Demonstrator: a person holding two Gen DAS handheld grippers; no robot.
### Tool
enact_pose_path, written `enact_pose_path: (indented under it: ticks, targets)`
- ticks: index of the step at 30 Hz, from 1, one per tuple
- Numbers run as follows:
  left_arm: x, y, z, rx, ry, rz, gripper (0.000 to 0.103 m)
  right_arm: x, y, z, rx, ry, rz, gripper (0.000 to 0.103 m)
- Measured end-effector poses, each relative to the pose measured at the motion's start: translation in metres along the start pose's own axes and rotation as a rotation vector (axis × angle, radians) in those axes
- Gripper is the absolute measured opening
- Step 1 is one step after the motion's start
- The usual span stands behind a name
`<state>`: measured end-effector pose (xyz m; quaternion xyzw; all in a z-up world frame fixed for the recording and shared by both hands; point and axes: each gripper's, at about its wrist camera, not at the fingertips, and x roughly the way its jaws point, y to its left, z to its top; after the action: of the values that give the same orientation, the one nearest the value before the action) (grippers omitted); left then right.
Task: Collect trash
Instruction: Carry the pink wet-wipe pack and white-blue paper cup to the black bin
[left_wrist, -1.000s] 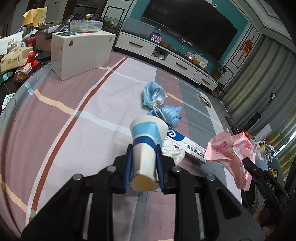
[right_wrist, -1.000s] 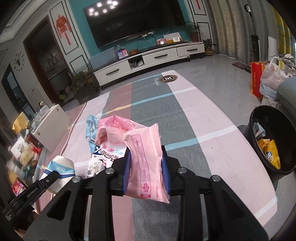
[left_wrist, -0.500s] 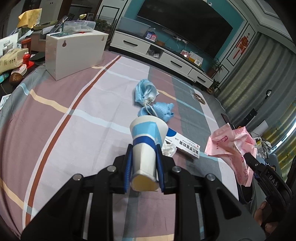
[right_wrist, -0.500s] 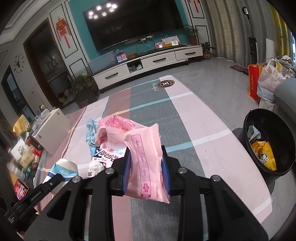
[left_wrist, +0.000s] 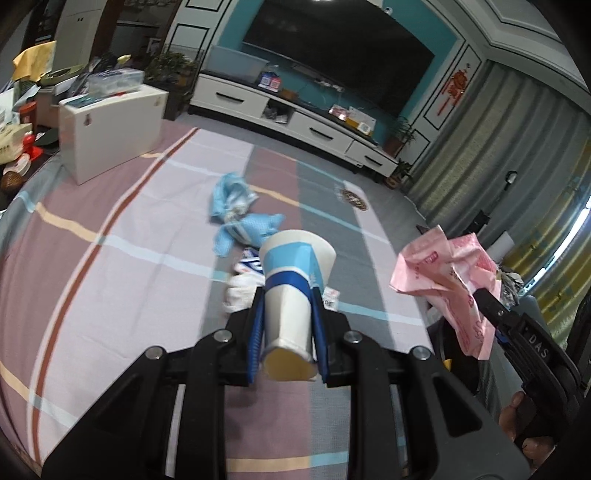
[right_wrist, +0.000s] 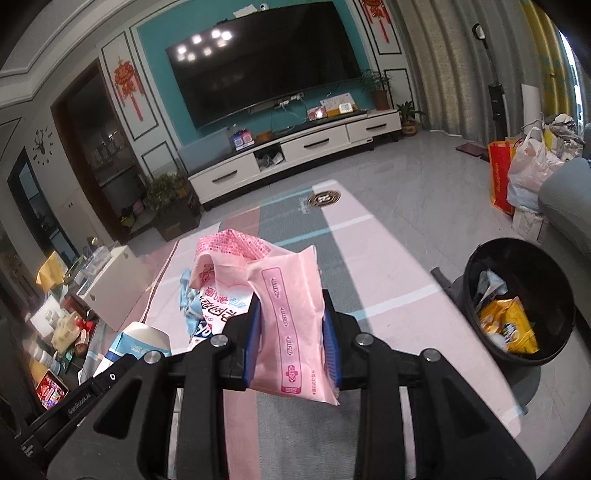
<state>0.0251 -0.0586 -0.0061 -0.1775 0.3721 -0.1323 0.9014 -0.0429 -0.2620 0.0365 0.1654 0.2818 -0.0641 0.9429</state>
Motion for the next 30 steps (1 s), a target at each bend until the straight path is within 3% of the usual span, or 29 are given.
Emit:
enact_pose_path:
  ticks: [10, 19, 30]
  targets:
    - [0.004, -0.079, 0.001, 0.061, -0.010, -0.112, 0.025, -0.051, -0.058, 0.041, 0.051, -0.153, -0.099, 0.031]
    - [0.038, -0.153, -0.028, 0.162, 0.075, -0.176, 0.025, -0.081, -0.154, 0.027, 0.263, -0.237, -0.237, 0.031]
    - [0.085, -0.219, -0.070, 0.261, 0.193, -0.231, 0.025, -0.066, -0.241, -0.008, 0.482, -0.150, -0.368, 0.031]
